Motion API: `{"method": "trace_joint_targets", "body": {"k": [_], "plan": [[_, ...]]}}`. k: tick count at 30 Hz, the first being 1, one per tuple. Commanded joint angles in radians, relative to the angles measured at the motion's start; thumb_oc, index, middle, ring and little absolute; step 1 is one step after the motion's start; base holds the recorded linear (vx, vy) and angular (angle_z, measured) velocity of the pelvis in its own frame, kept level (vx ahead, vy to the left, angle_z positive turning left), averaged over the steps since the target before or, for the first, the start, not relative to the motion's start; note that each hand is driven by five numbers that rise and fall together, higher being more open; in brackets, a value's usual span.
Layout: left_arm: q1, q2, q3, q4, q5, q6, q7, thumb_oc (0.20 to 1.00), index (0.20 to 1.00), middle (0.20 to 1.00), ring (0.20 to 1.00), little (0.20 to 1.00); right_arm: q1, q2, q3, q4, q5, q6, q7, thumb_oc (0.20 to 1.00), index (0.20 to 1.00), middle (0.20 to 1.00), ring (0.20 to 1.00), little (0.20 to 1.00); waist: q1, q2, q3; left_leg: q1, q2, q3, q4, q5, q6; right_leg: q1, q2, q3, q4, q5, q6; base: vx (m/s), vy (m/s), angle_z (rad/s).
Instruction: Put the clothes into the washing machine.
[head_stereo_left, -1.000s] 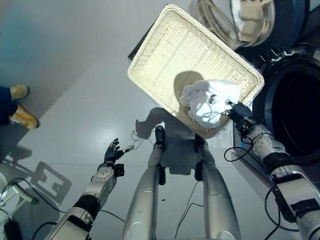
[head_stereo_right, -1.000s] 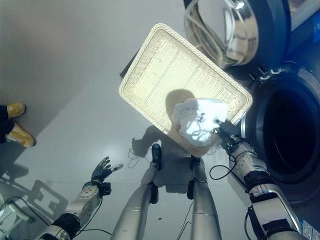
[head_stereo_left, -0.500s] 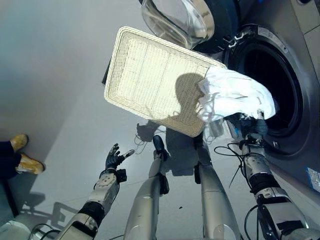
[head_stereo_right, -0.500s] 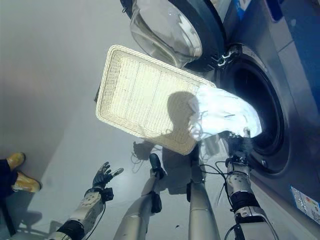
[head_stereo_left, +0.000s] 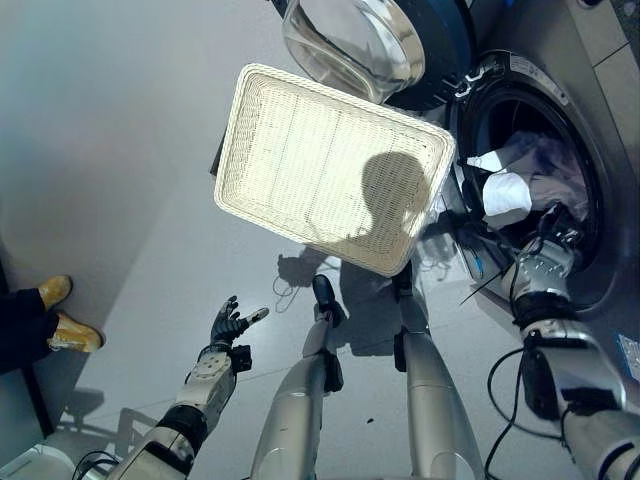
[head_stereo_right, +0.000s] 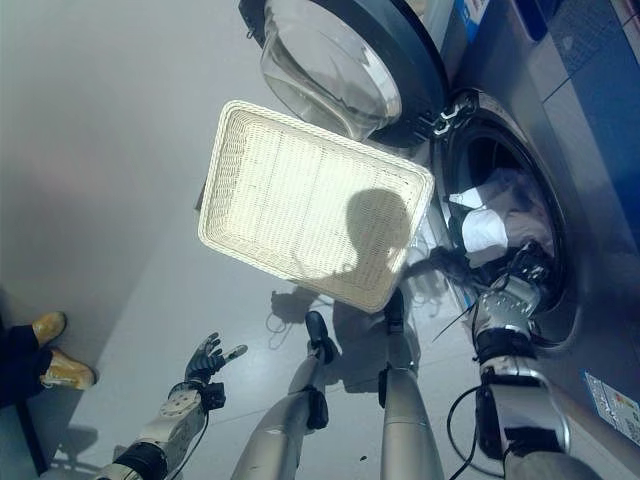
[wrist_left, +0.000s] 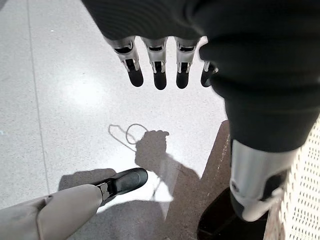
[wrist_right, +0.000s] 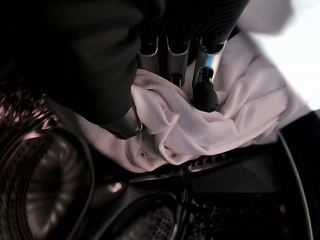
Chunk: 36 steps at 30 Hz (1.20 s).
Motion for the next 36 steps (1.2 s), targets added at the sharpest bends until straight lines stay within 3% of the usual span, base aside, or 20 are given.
{"method": "trace_joint_targets", "body": {"k": [1, 2, 4, 6, 7, 9, 10, 11, 15, 17, 18, 19, 20, 21, 22, 23, 24, 27, 32, 36], "plan": [[0.001, 0.023, -0.009, 0.018, -0.034, 0.013, 0.004, 1.000, 1.000, 1.000, 1.000, 1.000, -0.086, -0.326, -0.024, -0.030, -0.173, -0.195, -0.247, 0.200, 0.200, 0.200, 0.200, 0.200, -0.024, 0.068, -0.013, -0.133, -0.043, -0.064, 0.200, -0.102, -0.026, -0.051, 0.019, -0.113, 0.192, -0.185, 0.028, 0.09, -0.142, 0.07], [0.012, 0.040, -0.023, -0.008, -0.043, 0.026, 0.011, 1.000, 1.000, 1.000, 1.000, 1.000, -0.120, -0.375, -0.012, 0.000, -0.186, -0.283, -0.368, 0.200, 0.200, 0.200, 0.200, 0.200, -0.015, 0.064, -0.013, -0.148, -0.043, -0.074, 0.215, -0.111, -0.027, -0.060, 0.020, -0.120, 0.208, -0.199, 0.026, 0.09, -0.124, 0.08], [0.021, 0.056, -0.044, -0.044, -0.048, 0.039, 0.022, 1.000, 1.000, 1.000, 1.000, 1.000, -0.187, -0.445, 0.020, 0.046, -0.324, -0.371, -0.593, 0.200, 0.200, 0.200, 0.200, 0.200, -0.007, 0.067, -0.013, -0.174, -0.042, -0.079, 0.238, -0.117, -0.027, -0.082, 0.021, -0.125, 0.235, -0.213, 0.019, 0.12, -0.125, 0.00], [0.034, 0.088, -0.064, -0.077, -0.056, 0.054, 0.020, 1.000, 1.000, 1.000, 1.000, 1.000, -0.233, -0.543, 0.070, 0.112, -0.596, -0.336, -0.863, 0.200, 0.200, 0.200, 0.200, 0.200, -0.001, 0.068, -0.013, -0.194, -0.042, -0.087, 0.253, -0.118, -0.023, -0.101, 0.026, -0.126, 0.266, -0.228, 0.013, 0.09, -0.073, 0.02], [0.036, 0.091, -0.066, -0.082, -0.057, 0.055, 0.020, 1.000, 1.000, 1.000, 1.000, 1.000, -0.245, -0.557, 0.084, 0.112, -0.669, -0.321, -0.931, 0.200, 0.200, 0.200, 0.200, 0.200, -0.001, 0.069, -0.013, -0.199, -0.042, -0.087, 0.255, -0.118, -0.023, -0.106, 0.027, -0.125, 0.272, -0.231, 0.011, 0.07, -0.038, 0.02], [0.049, 0.112, -0.067, -0.105, -0.069, 0.061, 0.017, 1.000, 1.000, 1.000, 1.000, 1.000, -0.277, -0.621, 0.131, 0.104, -0.858, -0.289, -1.174, 0.200, 0.200, 0.200, 0.200, 0.200, -0.003, 0.070, -0.013, -0.221, -0.041, -0.089, 0.267, -0.118, -0.021, -0.128, 0.031, -0.124, 0.293, -0.238, 0.010, 0.06, -0.013, -0.03], [0.051, 0.114, -0.063, -0.107, -0.069, 0.061, 0.012, 1.000, 1.000, 1.000, 1.000, 1.000, -0.284, -0.633, 0.141, 0.100, -0.880, -0.293, -1.247, 0.200, 0.200, 0.200, 0.200, 0.200, -0.005, 0.071, -0.013, -0.226, -0.041, -0.089, 0.269, -0.118, -0.021, -0.135, 0.031, -0.122, 0.296, -0.239, 0.010, 0.06, 0.010, -0.08], [0.051, 0.121, -0.063, -0.105, -0.073, 0.061, 0.001, 1.000, 1.000, 1.000, 1.000, 1.000, -0.291, -0.657, 0.134, 0.132, -0.860, -0.348, -1.357, 0.200, 0.200, 0.200, 0.200, 0.200, -0.010, 0.073, -0.013, -0.233, -0.039, -0.088, 0.271, -0.116, -0.020, -0.146, 0.032, -0.117, 0.301, -0.241, 0.009, 0.04, 0.016, -0.10], [0.039, 0.143, -0.075, -0.115, -0.101, 0.070, -0.005, 1.000, 1.000, 1.000, 1.000, 1.000, -0.265, -0.709, 0.092, 0.226, -0.705, -0.400, -1.367, 0.200, 0.200, 0.200, 0.200, 0.200, -0.015, 0.081, -0.013, -0.248, -0.038, -0.094, 0.276, -0.116, -0.016, -0.166, 0.037, -0.103, 0.327, -0.255, 0.007, 0.03, 0.012, -0.07], [0.042, 0.149, -0.076, -0.113, -0.108, 0.065, -0.014, 1.000, 1.000, 1.000, 1.000, 1.000, -0.244, -0.724, 0.073, 0.253, -0.629, -0.388, -1.320, 0.203, 0.203, 0.203, 0.203, 0.203, -0.016, 0.086, -0.013, -0.255, -0.036, -0.095, 0.279, -0.114, -0.015, -0.173, 0.040, -0.097, 0.344, -0.266, 0.005, 0.00, 0.000, 0.00], [0.043, 0.149, -0.076, -0.111, -0.110, 0.064, -0.021, 1.000, 1.000, 1.000, 1.000, 1.000, -0.209, -0.709, 0.050, 0.243, -0.494, -0.348, -1.183, 0.799, 0.799, 0.799, 0.799, 0.799, -0.017, 0.091, -0.013, -0.261, -0.036, -0.097, 0.286, -0.114, -0.016, -0.179, 0.041, -0.096, 0.359, -0.274, 0.004, 0.02, 0.006, 0.03], [0.043, 0.150, -0.075, -0.110, -0.110, 0.065, -0.023, 1.000, 1.000, 1.000, 1.000, 1.000, -0.195, -0.703, 0.038, 0.241, -0.405, -0.321, -1.100, 1.000, 1.000, 1.000, 1.000, 1.000, -0.017, 0.091, -0.013, -0.263, -0.036, -0.098, 0.289, -0.114, -0.016, -0.181, 0.041, -0.096, 0.364, -0.276, 0.005, 0.01, 0.000, 0.03], [0.043, 0.152, -0.076, -0.110, -0.110, 0.066, -0.023, 1.000, 1.000, 1.000, 1.000, 1.000, -0.185, -0.708, 0.029, 0.254, -0.351, -0.315, -1.044, 1.000, 1.000, 1.000, 1.000, 1.000, -0.016, 0.089, -0.013, -0.263, -0.036, -0.098, 0.290, -0.115, -0.016, -0.181, 0.040, -0.096, 0.365, -0.277, 0.005, 0.02, -0.003, 0.11], [0.041, 0.147, -0.066, -0.103, -0.100, 0.070, -0.033, 1.000, 1.000, 1.000, 1.000, 1.000, -0.136, -0.669, 0.005, 0.269, -0.008, -0.130, -0.741, 1.000, 1.000, 1.000, 1.000, 1.000, -0.012, 0.093, -0.013, -0.267, -0.038, -0.100, 0.291, -0.113, -0.014, -0.185, 0.042, -0.093, 0.369, -0.280, 0.003, 0.02, -0.007, 0.15], [0.037, 0.151, -0.066, -0.103, -0.097, 0.075, -0.036, 1.000, 1.000, 1.000, 1.000, 1.000, -0.117, -0.652, 0.002, 0.295, 0.146, -0.049, -0.571, 1.000, 1.000, 1.000, 1.000, 1.000, -0.007, 0.092, -0.013, -0.269, -0.039, -0.100, 0.290, -0.112, -0.013, -0.186, 0.042, -0.094, 0.370, -0.280, 0.002, 0.02, -0.010, 0.25], [0.035, 0.154, -0.067, -0.103, -0.097, 0.078, -0.037, 1.000, 1.000, 1.000, 1.000, 1.000, -0.112, -0.643, 0.003, 0.307, 0.189, -0.015, -0.522, 1.000, 1.000, 1.000, 1.000, 1.000, -0.004, 0.092, -0.013, -0.269, -0.039, -0.100, 0.290, -0.111, -0.012, -0.187, 0.042, -0.093, 0.371, -0.281, 0.001, -0.01, -0.031, 0.25], [0.025, 0.160, -0.070, -0.098, -0.100, 0.084, -0.042, 1.000, 1.000, 1.000, 1.000, 1.000, -0.099, -0.601, 0.003, 0.292, 0.214, 0.118, -0.446, 1.000, 1.000, 1.000, 1.000, 1.000, -0.001, 0.095, -0.013, -0.272, -0.041, -0.102, 0.289, -0.110, -0.012, -0.190, 0.042, -0.095, 0.371, -0.279, 0.000, -0.01, -0.034, 0.23], [0.017, 0.154, -0.067, -0.084, -0.094, 0.079, -0.048, 1.000, 1.000, 1.000, 1.000, 1.000, -0.075, -0.538, -0.002, 0.241, 0.214, 0.249, -0.362, 1.000, 1.000, 1.000, 1.000, 1.000, 0.001, 0.097, -0.013, -0.275, -0.043, -0.100, 0.286, -0.109, -0.012, -0.195, 0.043, -0.097, 0.371, -0.278, -0.002, -0.01, -0.027, 0.11], [0.010, 0.124, -0.051, -0.056, -0.068, 0.056, -0.052, 1.000, 1.000, 1.000, 1.000, 1.000, 0.012, -0.393, -0.005, 0.174, 0.153, 0.390, -0.170, 1.000, 1.000, 1.000, 1.000, 1.000, 0.002, 0.094, -0.013, -0.285, -0.046, -0.100, 0.280, -0.107, -0.013, -0.205, 0.045, -0.100, 0.362, -0.272, -0.003, -0.01, -0.008, 0.02], [0.015, 0.089, -0.047, -0.034, -0.047, 0.025, -0.044, 1.000, 1.000, 1.000, 1.000, 1.000, 0.057, -0.299, -0.005, 0.132, 0.173, 0.368, -0.055, 1.000, 1.000, 1.000, 1.000, 1.000, 0.001, 0.089, -0.013, -0.286, -0.045, -0.092, 0.264, -0.103, -0.011, -0.205, 0.050, -0.103, 0.342, -0.262, -0.002, -0.03, 0.010, -0.02]]}}
